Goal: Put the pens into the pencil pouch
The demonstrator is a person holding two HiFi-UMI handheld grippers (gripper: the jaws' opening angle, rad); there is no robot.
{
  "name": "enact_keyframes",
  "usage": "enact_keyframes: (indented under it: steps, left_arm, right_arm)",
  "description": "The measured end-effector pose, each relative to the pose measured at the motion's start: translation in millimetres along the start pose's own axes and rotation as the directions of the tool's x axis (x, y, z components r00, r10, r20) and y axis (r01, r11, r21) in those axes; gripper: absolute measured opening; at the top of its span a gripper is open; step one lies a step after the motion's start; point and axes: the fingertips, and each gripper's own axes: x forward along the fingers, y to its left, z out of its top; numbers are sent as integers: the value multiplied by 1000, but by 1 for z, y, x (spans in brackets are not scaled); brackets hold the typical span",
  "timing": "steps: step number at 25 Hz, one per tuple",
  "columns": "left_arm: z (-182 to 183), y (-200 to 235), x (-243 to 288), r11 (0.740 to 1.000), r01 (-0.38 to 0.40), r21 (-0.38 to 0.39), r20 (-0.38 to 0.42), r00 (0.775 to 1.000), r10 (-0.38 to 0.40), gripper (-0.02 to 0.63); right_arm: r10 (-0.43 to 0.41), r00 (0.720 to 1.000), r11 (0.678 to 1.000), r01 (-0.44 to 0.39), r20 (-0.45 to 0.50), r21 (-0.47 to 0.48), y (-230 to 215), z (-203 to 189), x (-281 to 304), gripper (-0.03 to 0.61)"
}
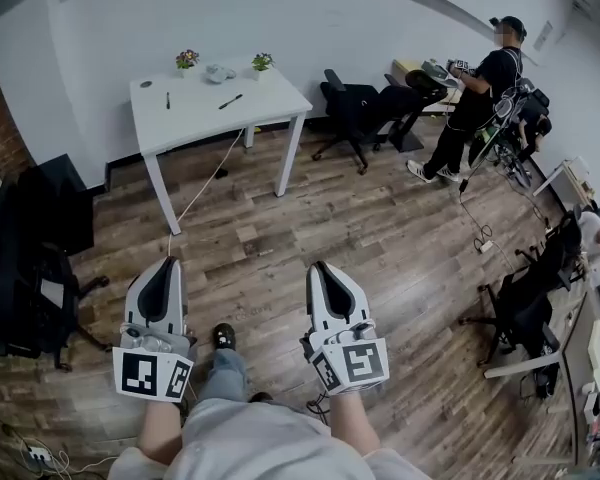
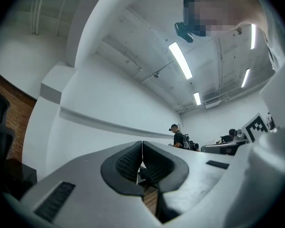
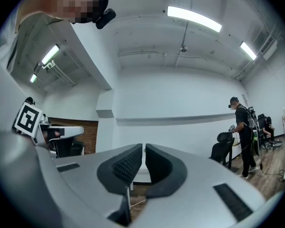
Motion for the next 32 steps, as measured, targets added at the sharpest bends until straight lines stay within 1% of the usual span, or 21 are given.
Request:
enact_keyframes:
  steps: [6, 9, 13, 20, 24, 27, 30, 32]
  left_arm:
    - [-7, 36, 59, 1000, 1, 2, 19, 1000, -1, 25]
    - [-7, 63, 93, 1000, -8, 0, 31, 999, 8, 25]
    - [-8, 101, 137, 1000, -2, 7, 38, 999, 1, 25]
    - [-9, 174, 190, 999, -34, 16, 63, 997, 33, 26]
    - [-13, 207, 207, 999, -41, 25, 61, 997, 40, 25]
    - [-22, 225, 224, 999, -39, 13, 48, 998, 39, 25]
    - [-35, 233, 244, 1000, -26, -7, 34, 999, 26, 25]
    - [-41, 235, 255, 1000, -17, -6, 27, 999, 17, 25]
  right_arm:
    - [-11, 1000, 1000, 11, 12, -6, -20, 2, 66, 40]
    - [1, 1000, 1000, -1, 23, -14, -24, 5, 112, 40]
    - [6, 999, 1000, -6, 38, -7, -27, 10, 173, 40]
    - [37, 997, 999, -36, 67, -7, -18, 12, 269, 40]
    - [44, 997, 999, -44, 71, -4, -9, 6, 306, 40]
    - [41, 998, 999, -41, 57, 0, -8, -2, 327, 40]
    - [27, 999, 1000, -28, 35, 8, -17, -13, 343, 40]
    - [24, 1000, 1000, -24, 21, 20, -22, -20, 354, 40]
